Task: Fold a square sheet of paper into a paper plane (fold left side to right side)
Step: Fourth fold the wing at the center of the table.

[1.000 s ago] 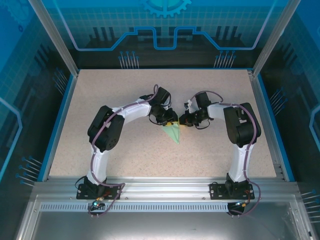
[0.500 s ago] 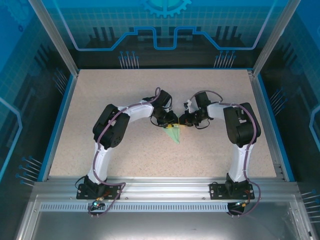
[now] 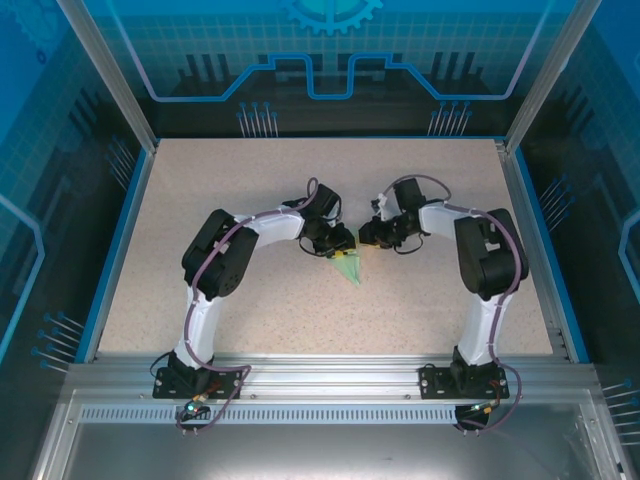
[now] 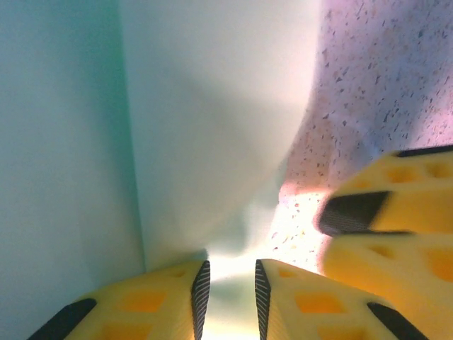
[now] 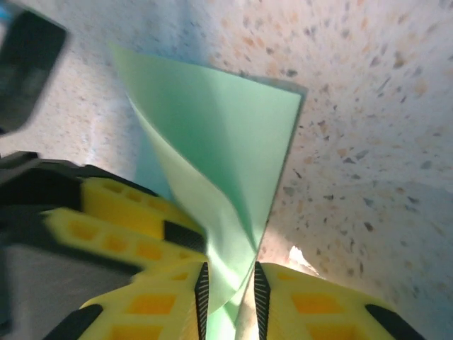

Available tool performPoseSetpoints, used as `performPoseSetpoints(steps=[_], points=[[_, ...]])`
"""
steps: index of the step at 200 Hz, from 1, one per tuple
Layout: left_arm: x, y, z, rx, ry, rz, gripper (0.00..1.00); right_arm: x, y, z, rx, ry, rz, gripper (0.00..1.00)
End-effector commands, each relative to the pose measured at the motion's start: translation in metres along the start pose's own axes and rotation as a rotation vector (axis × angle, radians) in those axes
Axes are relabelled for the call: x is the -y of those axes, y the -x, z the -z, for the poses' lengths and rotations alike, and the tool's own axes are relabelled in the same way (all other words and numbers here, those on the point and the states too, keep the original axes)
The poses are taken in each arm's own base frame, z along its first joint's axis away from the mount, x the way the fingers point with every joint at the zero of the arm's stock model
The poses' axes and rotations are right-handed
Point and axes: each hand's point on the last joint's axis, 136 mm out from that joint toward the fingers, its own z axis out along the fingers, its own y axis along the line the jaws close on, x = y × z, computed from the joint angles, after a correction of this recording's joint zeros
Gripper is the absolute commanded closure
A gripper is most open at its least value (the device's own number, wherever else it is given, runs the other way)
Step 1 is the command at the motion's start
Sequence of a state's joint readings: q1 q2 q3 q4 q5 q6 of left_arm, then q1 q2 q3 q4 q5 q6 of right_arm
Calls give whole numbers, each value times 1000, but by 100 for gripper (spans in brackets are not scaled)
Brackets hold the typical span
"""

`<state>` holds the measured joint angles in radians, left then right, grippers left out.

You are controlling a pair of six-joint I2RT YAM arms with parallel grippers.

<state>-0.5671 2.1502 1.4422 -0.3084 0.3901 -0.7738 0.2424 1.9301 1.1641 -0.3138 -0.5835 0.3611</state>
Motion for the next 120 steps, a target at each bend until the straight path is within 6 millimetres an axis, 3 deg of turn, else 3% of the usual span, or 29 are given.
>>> performPoseSetpoints(steps=[1, 21, 50, 58, 80, 120], points=[[-39, -28, -15, -74, 121, 71, 71, -20, 3, 40, 65, -3, 35, 73], [-39, -28, -15, -72, 122, 71, 71, -40, -26, 49, 52, 70, 34, 77], [-41, -29, -14, -74, 131, 70, 71, -68, -77, 34, -39, 180, 65, 79], [-41, -29, -13, -73, 132, 69, 71, -68, -93, 26, -69, 181, 63, 79], [-40, -28, -12, -68, 131, 68, 71, -74, -107, 12, -94, 146, 117, 79], [-40, -28, -12, -67, 134, 70, 71, -68, -107, -10, -131, 101, 122, 79]])
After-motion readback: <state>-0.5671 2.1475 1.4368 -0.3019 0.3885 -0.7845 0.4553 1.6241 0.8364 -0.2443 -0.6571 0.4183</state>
